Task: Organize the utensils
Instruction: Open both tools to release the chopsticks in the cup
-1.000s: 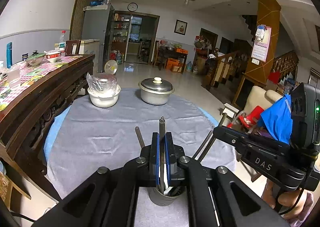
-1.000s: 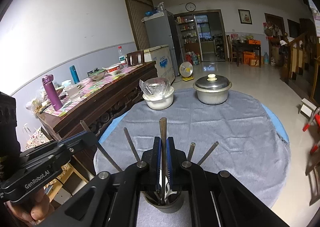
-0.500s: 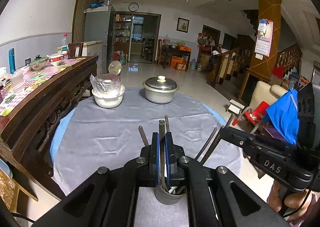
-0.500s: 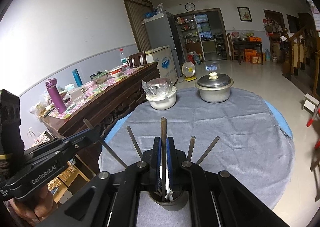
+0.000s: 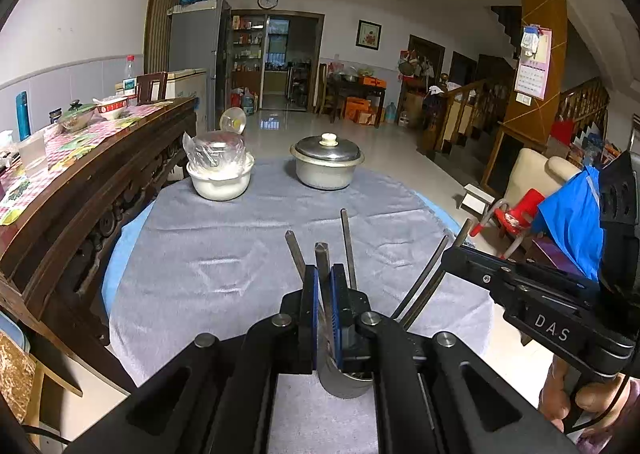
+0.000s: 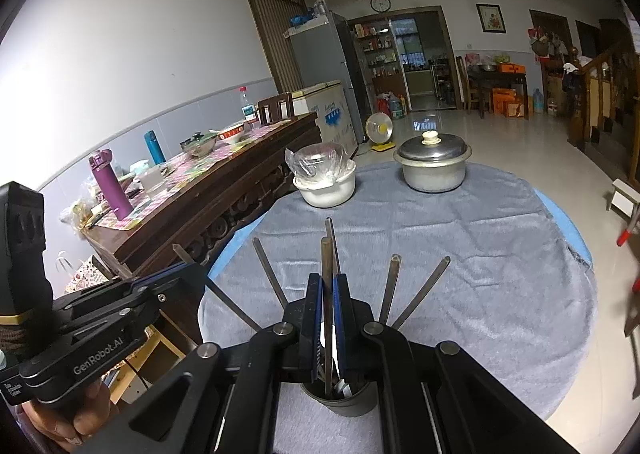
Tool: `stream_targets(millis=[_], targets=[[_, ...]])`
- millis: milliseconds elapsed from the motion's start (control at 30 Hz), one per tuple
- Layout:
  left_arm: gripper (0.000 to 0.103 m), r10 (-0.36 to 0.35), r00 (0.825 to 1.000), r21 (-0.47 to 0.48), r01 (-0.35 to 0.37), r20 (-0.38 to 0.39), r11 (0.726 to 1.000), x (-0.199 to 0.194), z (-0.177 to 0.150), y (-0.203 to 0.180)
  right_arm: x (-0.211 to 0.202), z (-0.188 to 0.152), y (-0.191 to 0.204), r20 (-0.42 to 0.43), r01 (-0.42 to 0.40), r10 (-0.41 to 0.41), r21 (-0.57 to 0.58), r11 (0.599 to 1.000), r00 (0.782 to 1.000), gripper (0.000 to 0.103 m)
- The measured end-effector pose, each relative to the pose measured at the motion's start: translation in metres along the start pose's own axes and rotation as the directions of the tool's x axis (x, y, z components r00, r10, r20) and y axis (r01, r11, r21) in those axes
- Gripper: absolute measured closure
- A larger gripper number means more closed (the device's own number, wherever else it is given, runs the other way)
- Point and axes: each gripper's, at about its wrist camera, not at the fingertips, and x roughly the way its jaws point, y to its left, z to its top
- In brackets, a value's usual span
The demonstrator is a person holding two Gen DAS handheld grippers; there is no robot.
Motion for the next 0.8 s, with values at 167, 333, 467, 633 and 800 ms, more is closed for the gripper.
stream_targets(millis=[167,333,467,633,800], targets=[[0.096,0.002,1.0,0.002,-0.002,-0.014,1.0,0.003,-0.001,0.0,0.004,-0.001,0.0,-0.009,-0.007,0.007,0.004,1.0,1.0,0.096],[0.096,0.006,1.0,-0.002,-0.006,-0.024,1.0,0.006,-0.002,0.0,0.007,-0.003,0.001,-0.018,-0.016,0.016,0.004,1.0,1.0,0.096],[0.096,0.016,0.999,-0.004,-0.016,-0.032,1.0,0.007,-0.002,0.002,0.009,-0.005,0.002,-0.024,-0.023,0.023,0.003,1.0,0.999,0.096],[0.096,0.03,0.999,-0.002,-0.03,-0.045,1.0,0.011,-0.003,0.003,0.011,-0.005,0.001,-0.028,-0.031,0.032,0.007,0.999,0.999,0.096],[0.095,0.046,0.998,0.003,-0.045,-0.05,0.999,0.013,-0.003,0.005,0.011,-0.006,0.002,-0.028,-0.035,0.035,0.008,0.999,0.999,0.095]])
